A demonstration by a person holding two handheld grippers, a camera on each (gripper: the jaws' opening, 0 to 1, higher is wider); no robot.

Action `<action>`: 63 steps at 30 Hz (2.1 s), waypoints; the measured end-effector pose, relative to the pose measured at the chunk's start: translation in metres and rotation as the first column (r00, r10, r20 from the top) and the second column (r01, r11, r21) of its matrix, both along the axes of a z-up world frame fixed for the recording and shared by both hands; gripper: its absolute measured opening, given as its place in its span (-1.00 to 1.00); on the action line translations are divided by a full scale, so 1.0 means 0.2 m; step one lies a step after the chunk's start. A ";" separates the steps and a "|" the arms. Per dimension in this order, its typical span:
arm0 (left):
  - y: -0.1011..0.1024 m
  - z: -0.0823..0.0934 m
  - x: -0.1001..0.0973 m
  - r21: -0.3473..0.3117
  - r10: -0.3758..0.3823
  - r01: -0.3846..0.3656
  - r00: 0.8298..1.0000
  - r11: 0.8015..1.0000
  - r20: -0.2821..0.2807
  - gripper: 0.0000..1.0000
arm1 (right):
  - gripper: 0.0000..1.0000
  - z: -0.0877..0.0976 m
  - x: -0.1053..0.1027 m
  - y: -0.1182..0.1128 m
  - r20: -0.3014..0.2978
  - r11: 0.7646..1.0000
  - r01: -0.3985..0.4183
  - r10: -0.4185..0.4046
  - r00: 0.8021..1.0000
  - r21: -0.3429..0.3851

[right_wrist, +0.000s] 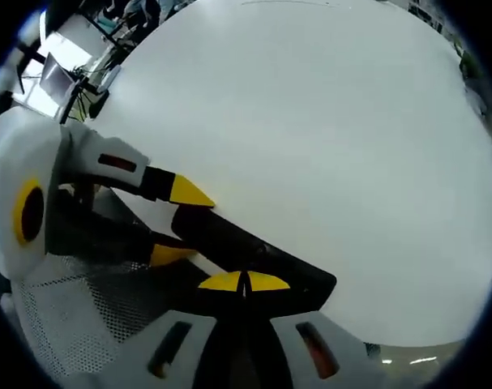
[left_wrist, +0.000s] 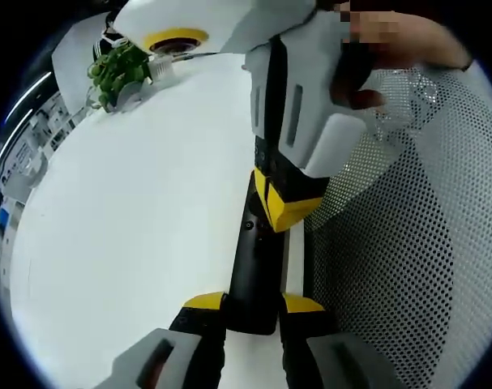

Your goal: Press the specified remote control buttons in sequence, fully releasing each button before pressing the next.

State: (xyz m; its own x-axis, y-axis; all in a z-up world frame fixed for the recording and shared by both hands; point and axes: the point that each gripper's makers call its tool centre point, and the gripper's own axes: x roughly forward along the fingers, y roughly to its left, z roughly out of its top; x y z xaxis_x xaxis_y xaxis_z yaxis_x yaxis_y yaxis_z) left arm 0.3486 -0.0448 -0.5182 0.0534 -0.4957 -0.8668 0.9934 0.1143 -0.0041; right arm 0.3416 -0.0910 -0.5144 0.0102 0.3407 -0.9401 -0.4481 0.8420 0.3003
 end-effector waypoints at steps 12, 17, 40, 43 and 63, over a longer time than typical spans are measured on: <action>0.00 0.00 0.00 -0.002 0.000 0.000 1.000 1.000 -0.001 -0.50 | -1.00 0.00 -0.01 0.00 -0.007 1.000 -0.001 0.001 1.000 0.008; 0.00 0.00 0.00 0.001 -0.005 0.005 1.000 1.000 -0.001 -0.50 | -1.00 -0.01 -0.01 0.01 0.007 1.000 -0.025 0.025 1.000 0.002; 0.00 0.00 0.00 -0.007 -0.009 0.009 1.000 1.000 0.001 -0.50 | -1.00 0.02 0.00 0.07 -0.025 0.994 0.060 -0.058 0.998 0.089; 0.00 0.00 0.00 -0.009 -0.011 0.011 1.000 1.000 0.001 -0.50 | -1.00 0.01 0.02 0.06 -0.006 0.996 0.058 -0.057 0.998 0.072; 0.00 0.00 0.00 -0.015 -0.011 0.011 1.000 1.000 0.000 -0.50 | -1.00 0.00 0.05 0.07 0.018 0.995 0.066 -0.068 0.998 0.073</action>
State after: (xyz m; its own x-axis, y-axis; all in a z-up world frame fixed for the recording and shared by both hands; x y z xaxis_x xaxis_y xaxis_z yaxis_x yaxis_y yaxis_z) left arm 0.3492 -0.0455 -0.5186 0.0476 -0.5095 -0.8591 0.9946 0.1032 -0.0061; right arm 0.3521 -0.0763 -0.5137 0.0543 0.4053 -0.9126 -0.3980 0.8470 0.3525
